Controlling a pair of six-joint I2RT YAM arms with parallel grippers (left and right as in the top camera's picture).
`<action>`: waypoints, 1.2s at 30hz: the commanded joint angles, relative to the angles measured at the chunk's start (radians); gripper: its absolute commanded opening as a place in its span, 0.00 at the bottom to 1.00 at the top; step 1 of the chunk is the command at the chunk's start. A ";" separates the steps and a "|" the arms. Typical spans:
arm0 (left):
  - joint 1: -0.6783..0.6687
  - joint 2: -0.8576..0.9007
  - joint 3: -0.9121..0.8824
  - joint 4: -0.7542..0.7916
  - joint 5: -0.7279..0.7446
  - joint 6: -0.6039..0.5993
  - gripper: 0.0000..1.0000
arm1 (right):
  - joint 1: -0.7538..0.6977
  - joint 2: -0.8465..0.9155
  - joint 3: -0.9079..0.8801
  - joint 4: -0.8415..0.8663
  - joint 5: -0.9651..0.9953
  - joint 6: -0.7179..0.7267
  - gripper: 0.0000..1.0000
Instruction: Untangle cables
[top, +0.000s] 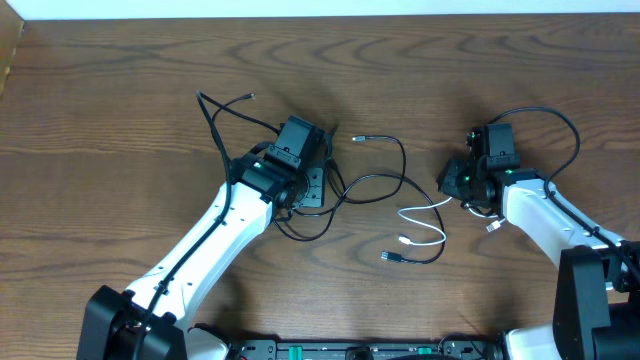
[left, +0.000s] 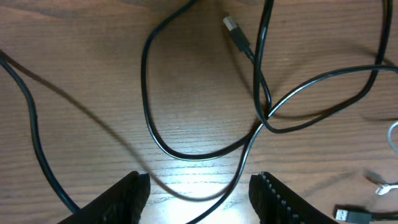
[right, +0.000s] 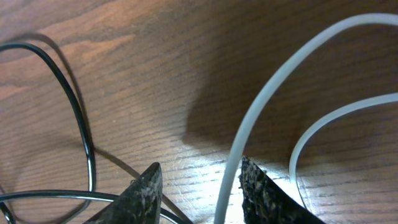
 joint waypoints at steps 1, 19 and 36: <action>0.002 0.000 0.004 -0.003 -0.037 -0.006 0.57 | 0.006 0.000 -0.006 0.003 0.004 0.008 0.24; 0.002 0.000 0.004 -0.004 -0.033 -0.006 0.57 | 0.006 0.000 -0.006 -0.005 0.003 -0.055 0.01; 0.002 0.000 0.004 -0.013 -0.032 -0.006 0.57 | -0.082 -0.002 0.380 -0.356 0.014 -0.348 0.01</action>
